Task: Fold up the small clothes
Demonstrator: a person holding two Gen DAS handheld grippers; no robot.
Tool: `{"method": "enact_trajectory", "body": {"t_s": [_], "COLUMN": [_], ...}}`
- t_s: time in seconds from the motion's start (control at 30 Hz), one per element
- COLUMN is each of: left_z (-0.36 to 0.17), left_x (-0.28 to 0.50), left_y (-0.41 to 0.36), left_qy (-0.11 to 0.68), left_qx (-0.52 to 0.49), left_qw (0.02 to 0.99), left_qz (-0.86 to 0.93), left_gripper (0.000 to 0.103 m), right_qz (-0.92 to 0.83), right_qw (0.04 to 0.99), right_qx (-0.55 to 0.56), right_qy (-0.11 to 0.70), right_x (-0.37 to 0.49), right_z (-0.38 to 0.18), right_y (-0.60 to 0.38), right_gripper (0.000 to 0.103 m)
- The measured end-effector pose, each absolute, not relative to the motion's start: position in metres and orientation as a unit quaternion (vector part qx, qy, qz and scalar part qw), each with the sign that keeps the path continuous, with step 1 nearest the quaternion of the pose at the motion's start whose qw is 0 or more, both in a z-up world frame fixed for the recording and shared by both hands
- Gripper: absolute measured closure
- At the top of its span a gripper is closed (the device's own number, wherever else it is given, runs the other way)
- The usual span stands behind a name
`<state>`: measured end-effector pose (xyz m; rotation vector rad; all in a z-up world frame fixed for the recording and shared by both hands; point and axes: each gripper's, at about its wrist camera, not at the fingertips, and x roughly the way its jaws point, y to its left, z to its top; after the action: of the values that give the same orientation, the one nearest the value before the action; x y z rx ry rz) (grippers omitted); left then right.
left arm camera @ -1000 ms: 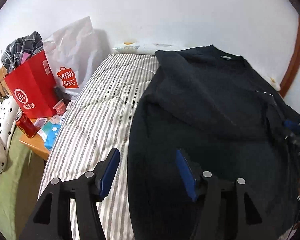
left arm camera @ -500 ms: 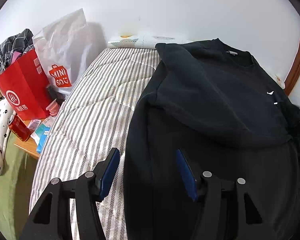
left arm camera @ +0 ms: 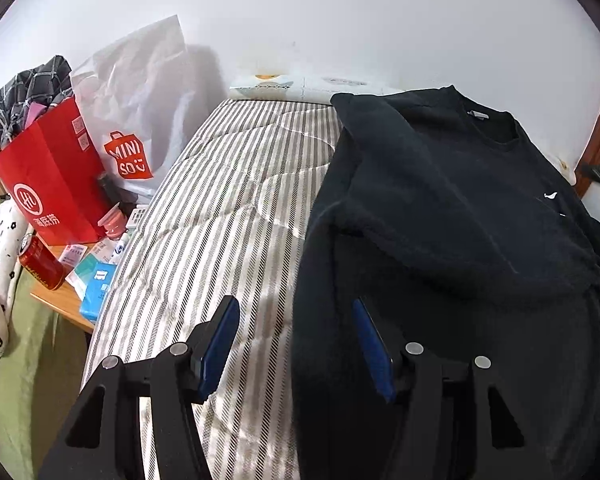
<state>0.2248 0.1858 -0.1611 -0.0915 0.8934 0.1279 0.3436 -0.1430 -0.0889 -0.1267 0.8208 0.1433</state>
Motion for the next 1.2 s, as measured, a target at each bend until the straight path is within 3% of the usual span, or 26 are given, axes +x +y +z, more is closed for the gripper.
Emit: {"method": "enact_trajectory", "body": {"t_s": [0.17,0.33,0.53,0.57,0.6,0.63,0.67,0.7,0.87,1.03,1.13,1.2], "left_z": [-0.163,-0.173,-0.182,-0.182,-0.182,-0.181,-0.180,-0.180,-0.178,-0.185,-0.184,-0.183], "left_x": [0.239,0.254,0.274,0.279,0.281,0.284,0.287,0.288,0.280,0.280,0.280,0.277], "left_y": [0.187,0.186,0.187,0.185,0.185,0.183,0.184,0.187,0.206,0.216,0.212,0.211], "left_qy": [0.431,0.439,0.434,0.432,0.431,0.429,0.427,0.426,0.419,0.429,0.432,0.438], "left_qx": [-0.033,-0.007,-0.019,-0.018,-0.021,-0.024,-0.031,-0.040,-0.078,-0.109,-0.097,-0.096], "left_qw": [0.901,0.898,0.901,0.901,0.902,0.903,0.904,0.904,0.904,0.896,0.896,0.894], "left_qz": [0.041,0.030,-0.004,-0.006,-0.011,-0.016,-0.017,-0.024,-0.015,-0.012,-0.008,-0.009], "left_gripper": [0.048,0.060,0.062,0.065,0.071,0.075,0.089,0.095,0.096,0.096,0.093,0.091], "right_qz": [0.186,0.273,0.310,0.309,0.313,0.325,0.337,0.347,0.363,0.345,0.332,0.331], "right_qw": [0.893,0.870,0.842,0.837,0.833,0.826,0.818,0.816,0.839,0.831,0.835,0.837], "right_qx": [-0.078,-0.084,-0.111,-0.118,-0.118,-0.112,-0.107,-0.100,-0.037,-0.068,-0.076,-0.054], "right_qy": [0.401,0.403,0.427,0.436,0.441,0.447,0.454,0.451,0.404,0.432,0.432,0.432], "right_x": [0.380,0.410,0.460,0.469,0.476,0.481,0.485,0.487,0.495,0.504,0.500,0.496], "right_z": [-0.108,-0.123,-0.157,-0.166,-0.171,-0.175,-0.179,-0.179,-0.162,-0.191,-0.191,-0.176], "right_y": [-0.030,0.058,0.129,0.137,0.140,0.142,0.145,0.146,0.139,0.168,0.165,0.150], "right_gripper": [0.053,0.052,0.054,0.062,0.081,0.088,0.090,0.092,0.093,0.093,0.088,0.077]}}
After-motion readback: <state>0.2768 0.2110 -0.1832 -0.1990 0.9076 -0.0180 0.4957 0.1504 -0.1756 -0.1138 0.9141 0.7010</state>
